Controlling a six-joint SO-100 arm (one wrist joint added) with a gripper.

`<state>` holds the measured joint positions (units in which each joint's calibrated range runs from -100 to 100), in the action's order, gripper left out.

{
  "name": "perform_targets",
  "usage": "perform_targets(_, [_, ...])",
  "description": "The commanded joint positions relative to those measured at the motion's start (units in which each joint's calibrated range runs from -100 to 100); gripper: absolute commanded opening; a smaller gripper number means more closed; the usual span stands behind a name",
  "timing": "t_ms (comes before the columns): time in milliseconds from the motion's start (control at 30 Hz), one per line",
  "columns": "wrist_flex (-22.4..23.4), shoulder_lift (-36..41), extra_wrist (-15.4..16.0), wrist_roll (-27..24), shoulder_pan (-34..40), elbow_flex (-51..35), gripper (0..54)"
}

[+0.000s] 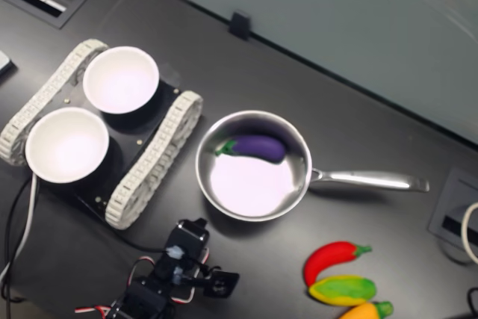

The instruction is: Pick up the brinjal and place them in the pan

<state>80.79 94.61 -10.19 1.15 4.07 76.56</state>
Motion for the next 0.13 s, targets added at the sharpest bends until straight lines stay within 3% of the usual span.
perform_targets(0, [-3.1,0.8,-0.5,0.6,0.7,-0.7,0.1])
perform_targets(100, [-3.1,0.8,-0.5,0.6,0.7,-0.6,0.1])
